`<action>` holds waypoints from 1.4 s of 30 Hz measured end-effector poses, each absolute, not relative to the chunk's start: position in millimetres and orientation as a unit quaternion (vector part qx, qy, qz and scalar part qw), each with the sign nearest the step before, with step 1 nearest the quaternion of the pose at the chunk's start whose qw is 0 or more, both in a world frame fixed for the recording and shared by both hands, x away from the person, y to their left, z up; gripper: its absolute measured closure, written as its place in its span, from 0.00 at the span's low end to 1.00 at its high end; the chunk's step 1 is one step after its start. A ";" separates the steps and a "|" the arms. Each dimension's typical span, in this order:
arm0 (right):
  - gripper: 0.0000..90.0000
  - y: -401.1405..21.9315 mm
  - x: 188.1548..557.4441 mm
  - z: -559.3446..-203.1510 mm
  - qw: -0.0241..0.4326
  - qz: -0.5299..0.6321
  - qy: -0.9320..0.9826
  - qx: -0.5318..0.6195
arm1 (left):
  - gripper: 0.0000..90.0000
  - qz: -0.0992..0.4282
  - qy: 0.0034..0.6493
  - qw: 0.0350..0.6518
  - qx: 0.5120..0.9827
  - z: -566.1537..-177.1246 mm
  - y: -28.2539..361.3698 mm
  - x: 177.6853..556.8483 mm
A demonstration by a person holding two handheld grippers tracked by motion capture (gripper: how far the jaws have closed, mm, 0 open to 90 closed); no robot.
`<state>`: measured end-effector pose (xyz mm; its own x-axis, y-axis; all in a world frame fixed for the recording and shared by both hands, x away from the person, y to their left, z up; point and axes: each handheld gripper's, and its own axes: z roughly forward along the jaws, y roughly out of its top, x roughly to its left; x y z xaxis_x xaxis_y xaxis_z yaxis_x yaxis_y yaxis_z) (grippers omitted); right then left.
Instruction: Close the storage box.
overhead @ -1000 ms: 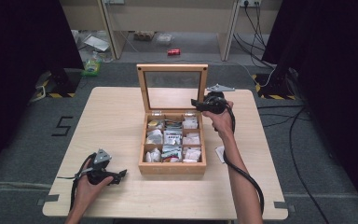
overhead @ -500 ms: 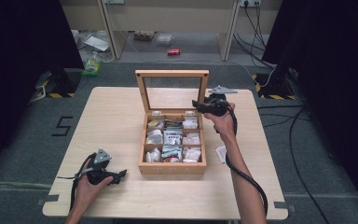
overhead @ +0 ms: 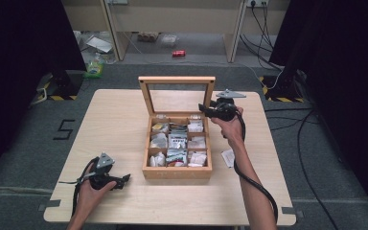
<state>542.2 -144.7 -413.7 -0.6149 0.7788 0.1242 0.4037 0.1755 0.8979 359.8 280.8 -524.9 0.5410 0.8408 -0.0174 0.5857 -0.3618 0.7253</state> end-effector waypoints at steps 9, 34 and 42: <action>0.57 -148.8 534.0 -411.9 0.182 0.511 0.739 0.398 | 0.00 0.181 0.443 0.350 0.805 -524.9 280.9 359.9; 0.55 -158.8 500.8 -395.8 0.187 0.521 0.739 0.384 | 0.00 0.181 0.443 0.351 0.805 -524.8 280.8 359.9; 0.55 -158.3 489.1 -387.6 0.203 0.509 0.749 0.372 | 0.00 0.181 0.444 0.351 0.804 -524.9 280.7 359.9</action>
